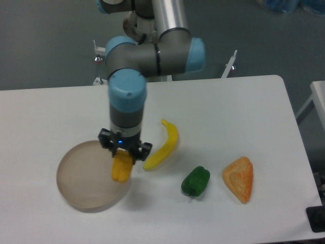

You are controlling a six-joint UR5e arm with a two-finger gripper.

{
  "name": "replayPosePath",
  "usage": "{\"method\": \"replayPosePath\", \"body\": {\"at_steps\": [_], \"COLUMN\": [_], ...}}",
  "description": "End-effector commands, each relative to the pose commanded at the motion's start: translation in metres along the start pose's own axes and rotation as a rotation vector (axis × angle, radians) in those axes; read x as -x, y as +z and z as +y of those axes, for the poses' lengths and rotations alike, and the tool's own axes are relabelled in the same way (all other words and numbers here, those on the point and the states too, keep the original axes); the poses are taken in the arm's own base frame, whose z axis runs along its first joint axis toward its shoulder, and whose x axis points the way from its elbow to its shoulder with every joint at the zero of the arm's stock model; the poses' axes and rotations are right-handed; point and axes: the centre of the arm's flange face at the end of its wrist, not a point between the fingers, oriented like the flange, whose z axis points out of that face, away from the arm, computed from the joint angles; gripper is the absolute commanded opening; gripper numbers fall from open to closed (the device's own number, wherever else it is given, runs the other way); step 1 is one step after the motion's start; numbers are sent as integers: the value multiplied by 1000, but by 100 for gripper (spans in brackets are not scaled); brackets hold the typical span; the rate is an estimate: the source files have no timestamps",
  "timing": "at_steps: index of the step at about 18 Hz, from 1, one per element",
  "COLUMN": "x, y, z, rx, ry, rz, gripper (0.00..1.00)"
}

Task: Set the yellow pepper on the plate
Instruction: 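Lower the yellow pepper onto the center of the plate, then open the gripper to release the yellow pepper on the plate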

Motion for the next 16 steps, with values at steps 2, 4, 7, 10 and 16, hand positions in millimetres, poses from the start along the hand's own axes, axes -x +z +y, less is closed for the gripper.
{"method": "replayPosePath", "body": {"at_steps": [2, 4, 7, 10, 16], "x": [-20, -31, -45, -48, -53], "y": [12, 21, 34, 42, 54], "z": [1, 3, 2, 2, 5], "rx": [14, -4, -62, -43, -18], "ry": [20, -10, -39, -34, -28], "rz": [4, -4, -35, -58, -57], "gripper": [52, 52, 52, 52, 52]}}
